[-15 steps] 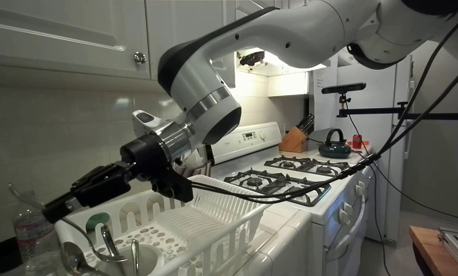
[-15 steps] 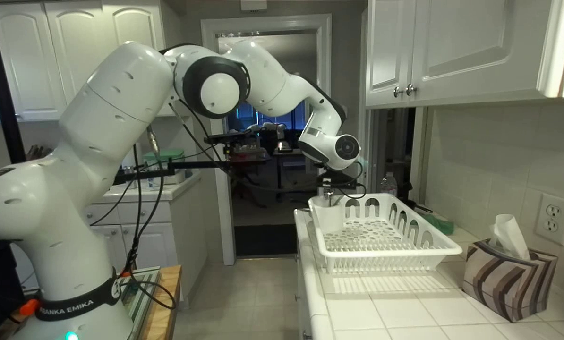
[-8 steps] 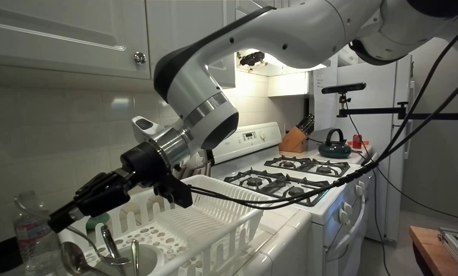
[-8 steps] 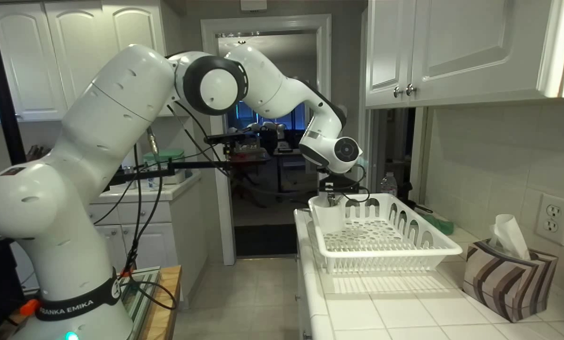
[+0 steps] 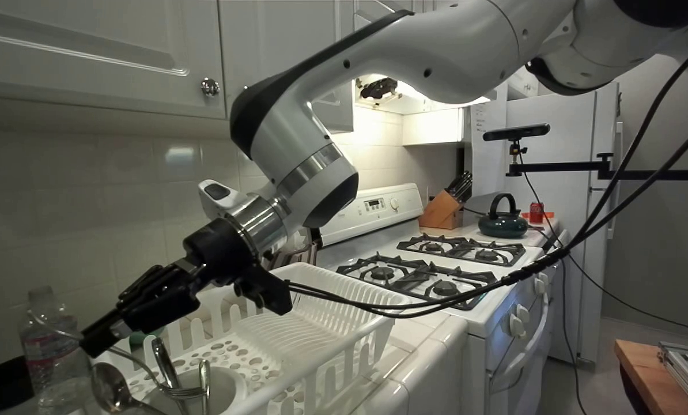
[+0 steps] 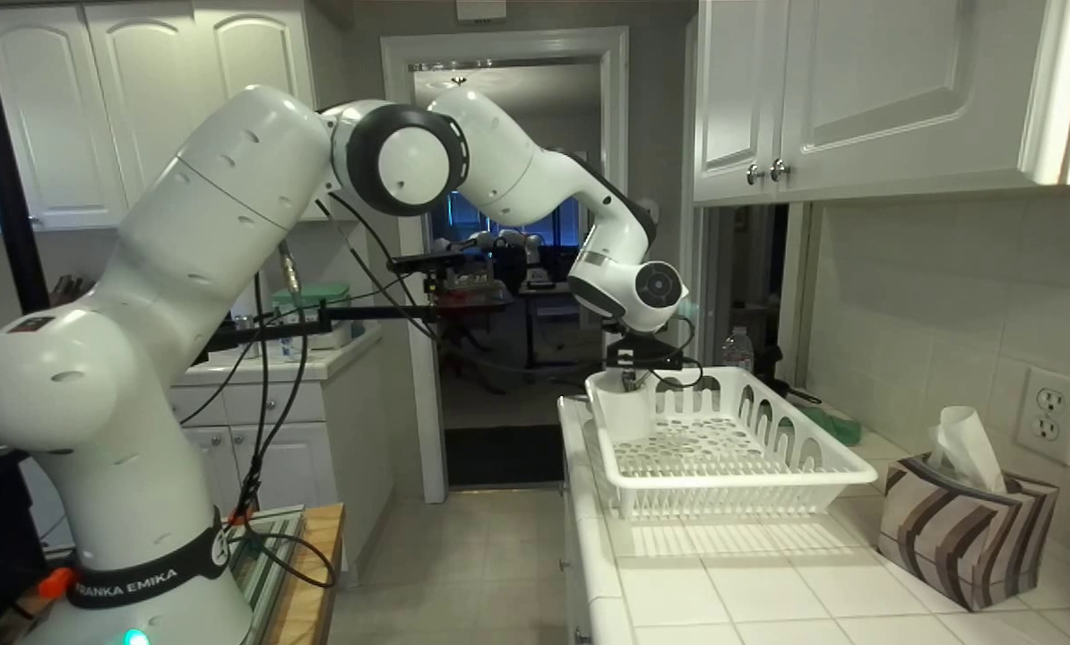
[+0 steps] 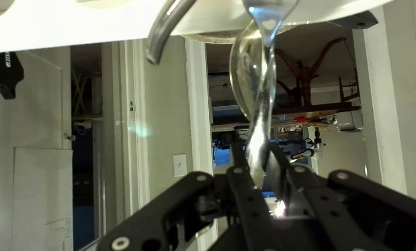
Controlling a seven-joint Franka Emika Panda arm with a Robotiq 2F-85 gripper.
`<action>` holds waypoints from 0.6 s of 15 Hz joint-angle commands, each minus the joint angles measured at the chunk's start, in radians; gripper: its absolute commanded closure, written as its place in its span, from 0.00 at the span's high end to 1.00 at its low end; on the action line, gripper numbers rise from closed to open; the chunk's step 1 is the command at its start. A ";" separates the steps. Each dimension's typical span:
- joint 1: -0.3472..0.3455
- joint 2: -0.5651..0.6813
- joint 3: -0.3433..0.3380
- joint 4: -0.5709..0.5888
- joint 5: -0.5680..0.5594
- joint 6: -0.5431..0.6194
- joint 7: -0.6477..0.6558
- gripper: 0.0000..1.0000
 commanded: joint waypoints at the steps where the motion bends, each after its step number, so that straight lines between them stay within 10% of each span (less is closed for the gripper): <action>1: 0.019 -0.036 -0.036 -0.031 0.041 -0.015 0.003 0.50; 9: 0.046 -0.088 -0.094 -0.072 0.003 0.049 0.100 1.00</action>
